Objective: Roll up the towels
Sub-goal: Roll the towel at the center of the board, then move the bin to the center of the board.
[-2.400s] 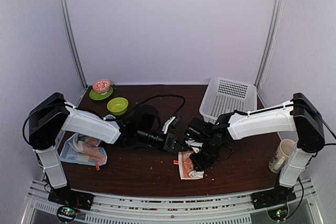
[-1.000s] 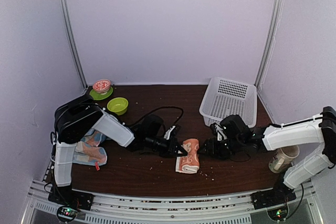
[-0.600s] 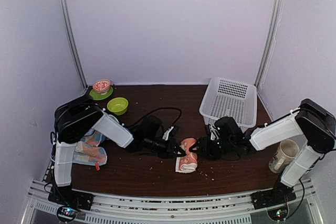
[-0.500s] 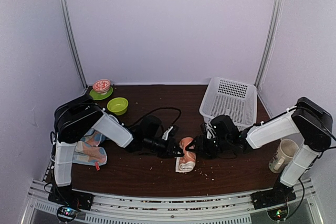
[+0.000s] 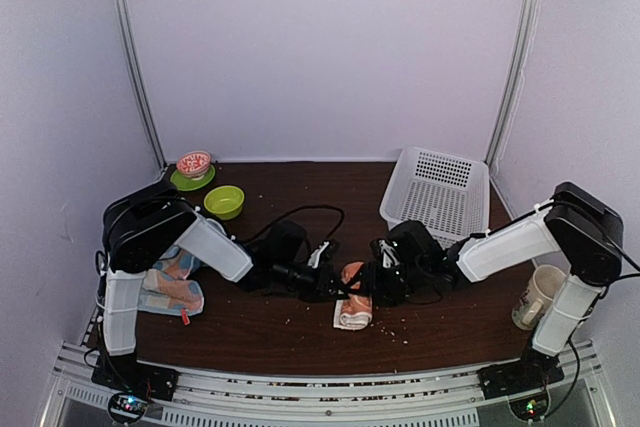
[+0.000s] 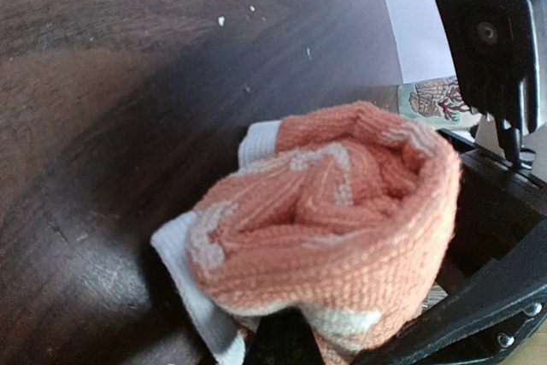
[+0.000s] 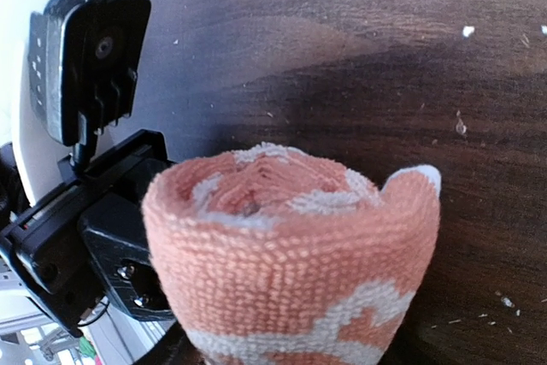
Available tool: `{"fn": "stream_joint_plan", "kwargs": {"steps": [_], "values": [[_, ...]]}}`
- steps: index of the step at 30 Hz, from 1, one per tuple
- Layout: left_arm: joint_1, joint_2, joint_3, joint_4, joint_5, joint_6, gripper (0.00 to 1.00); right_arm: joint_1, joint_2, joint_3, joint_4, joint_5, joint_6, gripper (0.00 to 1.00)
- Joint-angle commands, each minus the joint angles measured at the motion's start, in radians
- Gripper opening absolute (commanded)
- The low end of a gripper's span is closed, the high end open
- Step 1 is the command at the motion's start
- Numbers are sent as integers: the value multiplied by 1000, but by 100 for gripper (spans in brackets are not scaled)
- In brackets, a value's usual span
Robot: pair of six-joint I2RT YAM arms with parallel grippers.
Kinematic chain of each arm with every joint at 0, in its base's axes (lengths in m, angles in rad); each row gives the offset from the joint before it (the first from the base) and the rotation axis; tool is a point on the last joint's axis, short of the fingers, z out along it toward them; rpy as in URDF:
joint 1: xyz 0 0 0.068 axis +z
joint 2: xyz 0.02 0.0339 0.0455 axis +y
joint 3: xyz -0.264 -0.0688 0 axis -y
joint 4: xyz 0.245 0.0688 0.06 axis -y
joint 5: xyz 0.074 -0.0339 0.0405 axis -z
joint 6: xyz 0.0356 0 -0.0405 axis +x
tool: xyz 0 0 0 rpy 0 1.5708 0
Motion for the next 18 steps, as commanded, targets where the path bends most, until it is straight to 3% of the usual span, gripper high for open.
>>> {"fn": "stream_joint_plan", "kwargs": {"steps": [1, 8, 18], "values": [[0, -15, -32, -31, -31, 17, 0, 16, 37, 31, -108, -15, -23, 51], [5, -103, -87, -66, -40, 42, 0, 25, 83, 66, -162, 10, -14, 50], [14, -329, -176, -244, -93, 149, 0, 62, 142, 214, -392, 90, -89, 53]]}}
